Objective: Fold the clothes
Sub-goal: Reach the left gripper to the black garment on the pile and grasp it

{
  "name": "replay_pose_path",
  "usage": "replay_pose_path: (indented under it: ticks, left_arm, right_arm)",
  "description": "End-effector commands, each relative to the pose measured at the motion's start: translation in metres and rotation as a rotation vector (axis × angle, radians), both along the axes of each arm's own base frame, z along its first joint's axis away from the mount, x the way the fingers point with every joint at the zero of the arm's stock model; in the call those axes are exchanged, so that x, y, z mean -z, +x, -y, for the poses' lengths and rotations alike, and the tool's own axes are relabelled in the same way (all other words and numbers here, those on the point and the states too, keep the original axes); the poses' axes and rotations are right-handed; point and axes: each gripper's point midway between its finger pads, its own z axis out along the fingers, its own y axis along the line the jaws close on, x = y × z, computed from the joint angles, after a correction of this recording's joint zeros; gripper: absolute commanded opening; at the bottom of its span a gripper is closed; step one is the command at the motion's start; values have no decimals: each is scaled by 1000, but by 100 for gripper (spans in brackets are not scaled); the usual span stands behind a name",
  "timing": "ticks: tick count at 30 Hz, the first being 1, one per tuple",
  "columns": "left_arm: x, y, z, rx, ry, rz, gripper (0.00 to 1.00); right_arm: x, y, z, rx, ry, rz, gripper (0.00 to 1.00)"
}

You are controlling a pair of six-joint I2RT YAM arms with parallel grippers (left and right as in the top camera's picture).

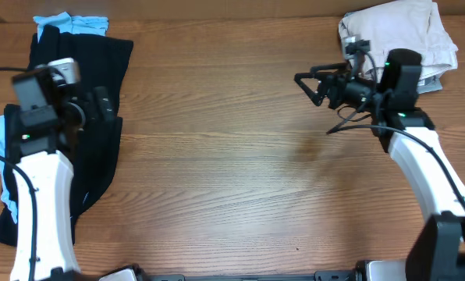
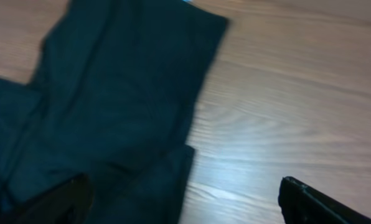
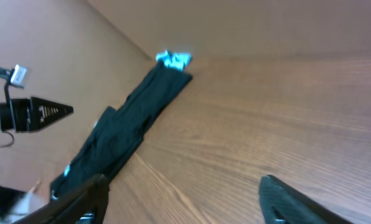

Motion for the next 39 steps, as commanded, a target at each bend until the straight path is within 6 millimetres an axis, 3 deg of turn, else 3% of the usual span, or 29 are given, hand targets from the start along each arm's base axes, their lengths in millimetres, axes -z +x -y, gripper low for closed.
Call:
replay_pose_path:
  ticks: [1,5,11,14,21,30,39]
  left_arm:
    - [2,9,-37,-106,2,17,97]
    - [23,15,-57,-127,10,-13,97]
    - [58,17,-81,-174,97,-111,98]
    - [77,14,-101,-243,166,-169,97]
    - [109,23,-118,-262,168,-195,92]
    - [173,3,-138,-332,50,-309,85]
    - [180,-7,-149,-372,-29,-300,76]
  right_arm:
    - [21,13,-21,36,-28,-64,71]
    - [55,24,-28,210,-164,-146,68]
    - [84,16,-44,400,-373,-184,68]
    - [88,6,-64,413,-437,-161,66]
    - [93,-13,-100,351,-473,-134,65]
    - [120,-13,-104,332,-519,-170,65]
    - [118,-11,-105,336,-513,-156,65]
